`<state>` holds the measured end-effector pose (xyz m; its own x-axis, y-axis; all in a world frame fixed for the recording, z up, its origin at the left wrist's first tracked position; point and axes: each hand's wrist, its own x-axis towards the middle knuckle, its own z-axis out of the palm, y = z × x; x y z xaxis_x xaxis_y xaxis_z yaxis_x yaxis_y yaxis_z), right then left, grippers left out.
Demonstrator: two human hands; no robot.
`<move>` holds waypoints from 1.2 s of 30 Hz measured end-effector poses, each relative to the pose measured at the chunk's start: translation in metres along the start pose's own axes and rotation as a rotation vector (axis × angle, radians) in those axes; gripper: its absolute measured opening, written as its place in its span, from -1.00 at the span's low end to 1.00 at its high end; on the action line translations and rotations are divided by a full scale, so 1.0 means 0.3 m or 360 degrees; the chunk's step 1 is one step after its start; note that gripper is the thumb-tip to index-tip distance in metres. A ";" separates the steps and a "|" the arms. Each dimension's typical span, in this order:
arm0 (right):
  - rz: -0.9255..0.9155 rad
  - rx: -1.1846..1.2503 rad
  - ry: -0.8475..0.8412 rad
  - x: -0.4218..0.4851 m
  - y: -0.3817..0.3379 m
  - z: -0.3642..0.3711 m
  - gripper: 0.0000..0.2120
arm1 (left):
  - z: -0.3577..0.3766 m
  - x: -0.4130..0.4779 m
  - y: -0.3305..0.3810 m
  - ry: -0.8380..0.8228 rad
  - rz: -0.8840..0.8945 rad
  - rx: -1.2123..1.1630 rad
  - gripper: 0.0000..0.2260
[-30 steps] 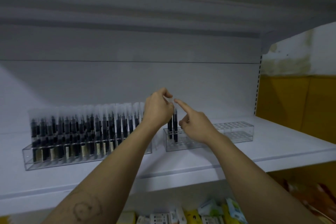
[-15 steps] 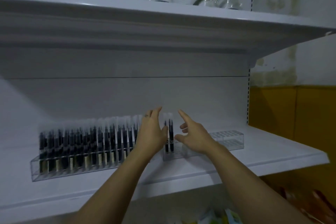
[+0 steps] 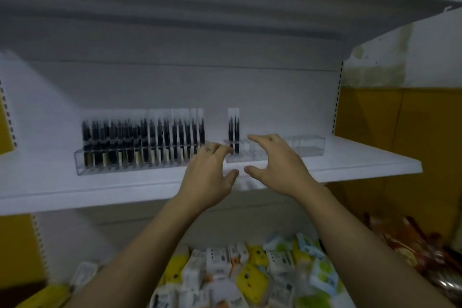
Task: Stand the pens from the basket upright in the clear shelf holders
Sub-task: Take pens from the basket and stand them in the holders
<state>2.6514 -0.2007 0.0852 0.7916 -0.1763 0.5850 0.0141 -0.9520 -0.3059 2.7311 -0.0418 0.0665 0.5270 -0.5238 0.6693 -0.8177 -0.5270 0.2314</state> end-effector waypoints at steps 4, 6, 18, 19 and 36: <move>0.0069 0.0023 -0.0039 -0.144 0.017 0.088 -0.37 | 0.060 -0.147 0.027 -0.0024 0.0004 0.0027 -0.62; 0.0103 0.0117 -0.0059 -0.211 0.034 0.138 -0.38 | 0.098 -0.213 0.023 -0.0047 0.0004 0.0031 -0.62; 0.0447 0.0111 -0.0559 -0.547 0.177 0.512 -0.41 | 0.427 -0.564 -0.079 -0.0567 -0.0385 -0.0103 -0.63; 0.0480 0.0128 -0.0613 -0.575 0.193 0.548 -0.41 | 0.456 -0.594 -0.088 -0.0624 -0.0419 -0.0091 -0.62; 0.0798 0.0221 -0.1490 -1.026 0.357 0.995 -0.53 | 0.874 -1.090 -0.225 -0.1641 -0.1145 -0.0512 -0.76</move>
<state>2.5915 -0.1738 -0.3520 0.8792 -0.2210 -0.4221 -0.4204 -0.7768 -0.4689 2.6746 -0.0105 -0.3530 0.6852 -0.5384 -0.4906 -0.2214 -0.7956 0.5640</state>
